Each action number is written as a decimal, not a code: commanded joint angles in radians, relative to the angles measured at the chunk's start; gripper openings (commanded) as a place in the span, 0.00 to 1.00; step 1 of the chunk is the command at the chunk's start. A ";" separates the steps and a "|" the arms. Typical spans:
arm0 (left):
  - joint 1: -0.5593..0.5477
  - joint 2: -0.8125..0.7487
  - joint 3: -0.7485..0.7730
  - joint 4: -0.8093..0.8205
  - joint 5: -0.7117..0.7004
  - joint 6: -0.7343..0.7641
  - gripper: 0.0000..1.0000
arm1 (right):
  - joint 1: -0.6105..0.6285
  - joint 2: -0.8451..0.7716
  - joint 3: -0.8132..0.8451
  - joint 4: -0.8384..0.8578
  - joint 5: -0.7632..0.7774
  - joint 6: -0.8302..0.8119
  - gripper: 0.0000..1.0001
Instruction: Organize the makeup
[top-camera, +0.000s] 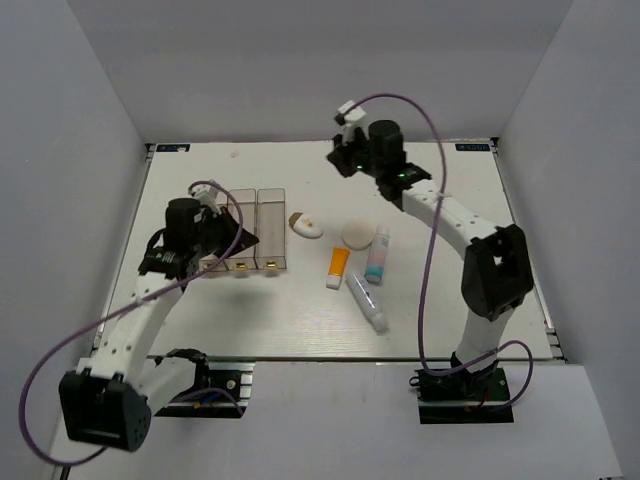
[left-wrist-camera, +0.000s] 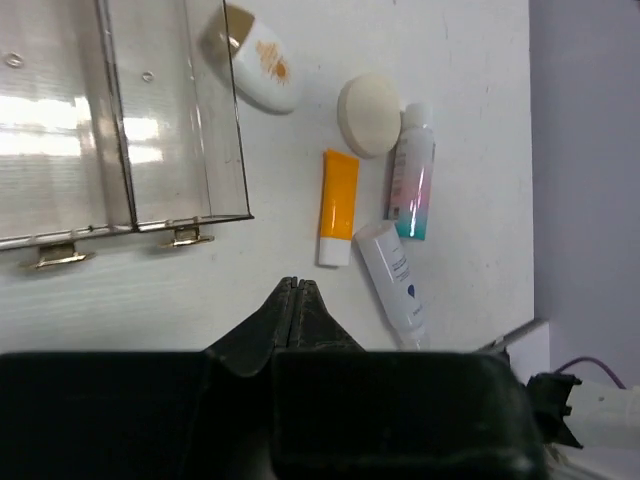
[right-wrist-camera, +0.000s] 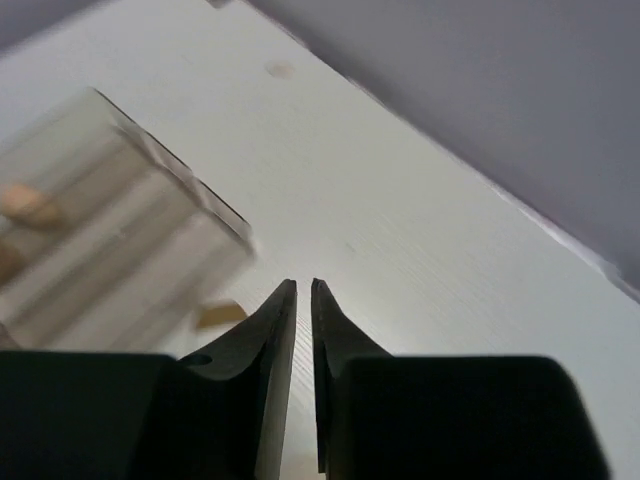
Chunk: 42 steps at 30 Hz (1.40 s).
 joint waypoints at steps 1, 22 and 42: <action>-0.032 0.129 0.060 0.098 0.144 0.018 0.11 | -0.114 -0.088 -0.088 -0.201 0.025 -0.020 0.20; -0.500 1.020 0.745 -0.320 -0.300 0.149 0.69 | -0.455 -0.235 -0.306 -0.572 -0.210 0.009 0.74; -0.616 1.250 0.937 -0.388 -0.405 0.195 0.76 | -0.496 -0.200 -0.289 -0.573 -0.258 0.012 0.72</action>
